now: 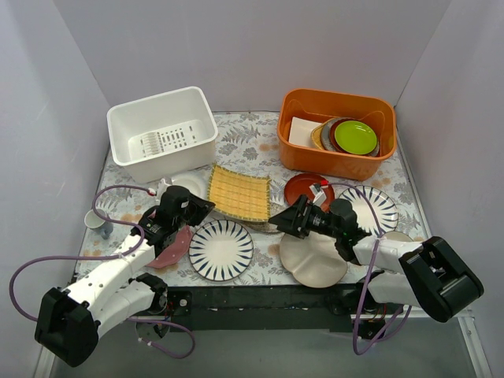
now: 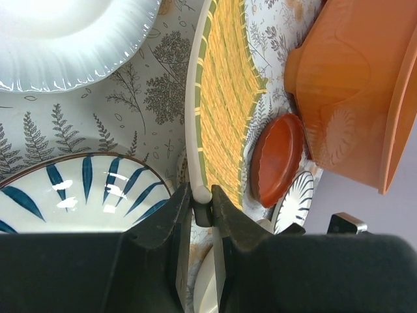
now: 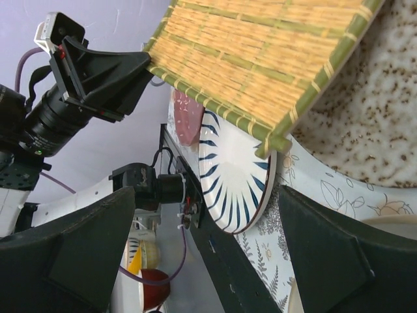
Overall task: Place the plates into the plastic bin on the countertop
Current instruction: Pick up the plate at the center of the board.
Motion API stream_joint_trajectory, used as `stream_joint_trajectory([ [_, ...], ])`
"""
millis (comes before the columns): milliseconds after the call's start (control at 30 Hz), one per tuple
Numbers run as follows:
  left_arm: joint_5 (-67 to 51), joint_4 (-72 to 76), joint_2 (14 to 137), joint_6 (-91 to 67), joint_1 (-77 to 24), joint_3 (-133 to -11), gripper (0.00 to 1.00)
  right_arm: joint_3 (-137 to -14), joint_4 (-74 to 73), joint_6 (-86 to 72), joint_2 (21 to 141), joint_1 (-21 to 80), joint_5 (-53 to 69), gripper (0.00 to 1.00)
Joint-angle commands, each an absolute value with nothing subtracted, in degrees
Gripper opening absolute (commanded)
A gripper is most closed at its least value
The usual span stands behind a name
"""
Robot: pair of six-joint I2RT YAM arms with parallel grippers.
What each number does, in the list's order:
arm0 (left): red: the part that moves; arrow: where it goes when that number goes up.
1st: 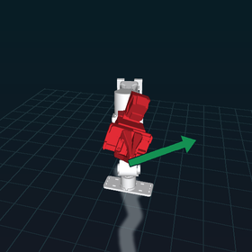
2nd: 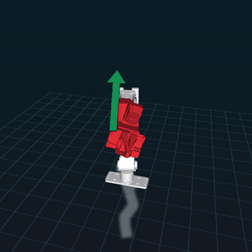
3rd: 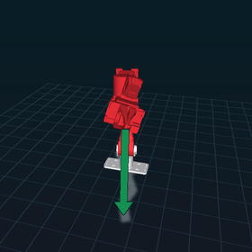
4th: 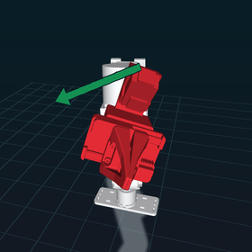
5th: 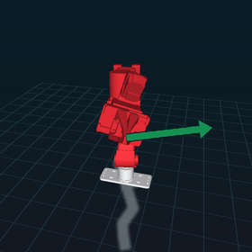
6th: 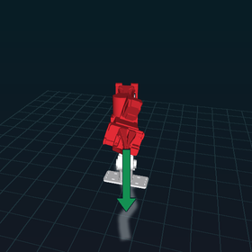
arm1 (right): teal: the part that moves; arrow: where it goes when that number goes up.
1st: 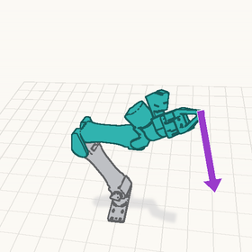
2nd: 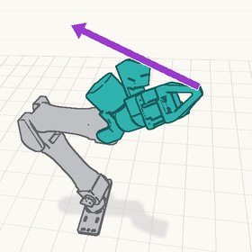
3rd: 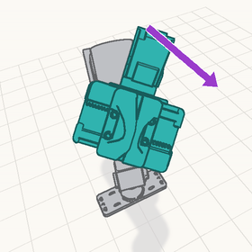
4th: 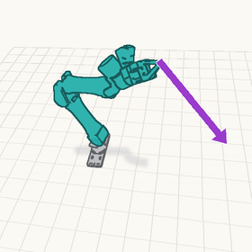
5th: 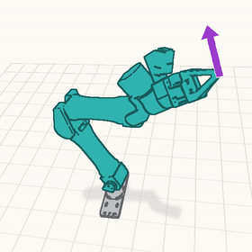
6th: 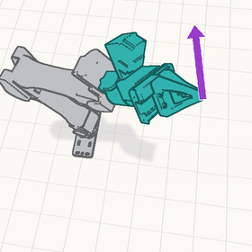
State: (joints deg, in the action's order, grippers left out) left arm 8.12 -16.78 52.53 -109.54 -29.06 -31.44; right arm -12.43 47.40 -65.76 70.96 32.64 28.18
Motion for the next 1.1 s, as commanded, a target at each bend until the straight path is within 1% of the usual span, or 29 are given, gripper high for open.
stream_joint_trajectory([
  [0,6.07,-15.03,50.45,-107.93,-29.09,-34.01,0.0,-15.64,45.7,-65.21,72.06,32.52,26.98,0.98],
  [167,6.06,-16.26,49.83,-107.14,-29.09,-34.63,0.0,-15.56,46.94,-68.55,75.76,32.52,26.98,0.97],
  [567,4.57,-17.22,48.43,-106.43,-29.09,-34.81,0.0,-18.46,48.95,-70.84,82.26,32.52,25.49,0.95],
  [833,3.52,-17.23,47.2,-106.26,-29.09,-35.07,0.0,-19.6,55.98,-74.7,90.86,33.13,26.19,0.86],
  [1067,2.64,-16.88,46.41,-106.0,-29.09,-34.81,0.0,-21.53,59.76,-75.67,94.65,35.33,26.19,0.79],
])
